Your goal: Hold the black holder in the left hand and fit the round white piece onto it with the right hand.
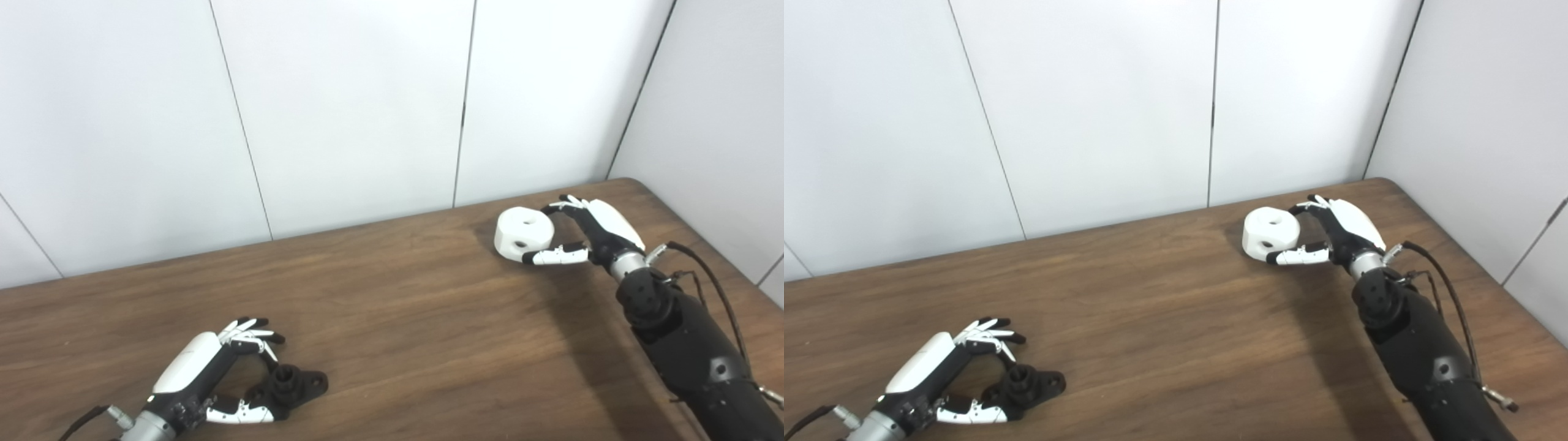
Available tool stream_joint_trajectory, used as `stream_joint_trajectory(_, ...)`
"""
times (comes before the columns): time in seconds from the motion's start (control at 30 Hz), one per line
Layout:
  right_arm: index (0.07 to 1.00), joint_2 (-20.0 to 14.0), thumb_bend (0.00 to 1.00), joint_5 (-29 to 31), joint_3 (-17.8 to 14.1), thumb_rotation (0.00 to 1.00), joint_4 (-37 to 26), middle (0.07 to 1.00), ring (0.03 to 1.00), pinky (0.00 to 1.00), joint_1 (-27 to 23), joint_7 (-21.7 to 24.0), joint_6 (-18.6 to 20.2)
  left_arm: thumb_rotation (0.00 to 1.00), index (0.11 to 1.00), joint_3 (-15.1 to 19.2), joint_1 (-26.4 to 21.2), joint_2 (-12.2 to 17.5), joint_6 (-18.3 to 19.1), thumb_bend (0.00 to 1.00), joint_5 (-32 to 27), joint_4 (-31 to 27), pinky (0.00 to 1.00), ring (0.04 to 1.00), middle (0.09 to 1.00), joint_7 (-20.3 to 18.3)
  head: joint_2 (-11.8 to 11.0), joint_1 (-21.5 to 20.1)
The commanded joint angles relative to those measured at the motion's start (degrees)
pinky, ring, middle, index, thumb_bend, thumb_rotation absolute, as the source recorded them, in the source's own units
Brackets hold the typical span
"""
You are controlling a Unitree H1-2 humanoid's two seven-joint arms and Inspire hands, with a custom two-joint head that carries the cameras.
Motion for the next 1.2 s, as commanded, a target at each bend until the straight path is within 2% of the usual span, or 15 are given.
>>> stream_joint_trajectory(0.0,0.791,-1.7,0.91,-0.6,-0.2,0.47,-0.8,0.967,1.000,1.00,-3.4,-1.1,-0.4,0.04,0.481,0.4,-0.2,1.4,0.2,0.52,0.3,-1.0,1.00,0.935,0.777,-0.4,0.1,-0.1)
stream_joint_trajectory(0.3,0.793,-1.6,0.91,-1.3,1.2,0.48,0.0,0.967,1.000,1.00,-4.3,-0.9,0.7,0.04,0.482,0.8,0.2,1.7,1.1,0.52,0.2,-2.3,1.00,0.939,0.778,-1.2,0.2,0.0)
stream_joint_trajectory(0.57,0.777,-1.1,0.88,-1.9,2.3,0.44,2.1,0.955,1.000,1.00,-5.2,-2.5,-0.6,0.04,0.481,1.2,0.5,1.9,1.1,0.52,-0.3,-3.0,1.00,0.935,0.774,-1.4,0.3,0.1)
stream_joint_trajectory(0.67,0.738,-0.9,0.85,-2.1,2.6,0.40,2.8,0.946,1.000,1.00,-5.4,-3.1,-0.6,0.04,0.481,1.2,0.6,1.9,1.1,0.52,-0.4,-3.3,1.00,0.935,0.772,-1.4,0.3,0.1)
stream_joint_trajectory(0.73,0.642,-0.4,0.83,-1.9,2.4,0.34,3.8,0.918,1.000,1.00,-5.6,-4.8,-1.6,0.04,0.481,1.3,0.7,1.9,1.4,0.52,-0.6,-3.6,1.00,0.935,0.772,-1.6,0.3,0.1)
stream_joint_trajectory(0.77,0.567,-0.2,0.68,-1.9,2.4,0.25,4.5,0.903,1.000,1.00,-5.6,-5.8,-2.2,0.04,0.481,1.4,0.7,1.9,1.5,0.52,-0.7,-3.7,1.00,0.935,0.771,-1.6,0.3,0.1)
stream_joint_trajectory(0.83,0.501,0.0,0.56,-2.1,2.6,0.17,6.7,0.863,1.000,1.00,-5.9,-8.3,-4.7,0.04,0.481,1.5,0.8,2.1,1.5,0.52,-0.9,-4.0,1.00,0.935,0.771,-1.8,0.5,0.2)
stream_joint_trajectory(1.17,0.481,-0.1,0.53,-2.0,3.2,0.15,8.6,0.820,0.986,1.00,-6.0,-11.0,-7.7,0.04,0.481,2.3,1.1,2.1,1.4,0.52,-1.1,-4.4,1.00,0.936,0.770,-2.1,0.7,0.3)
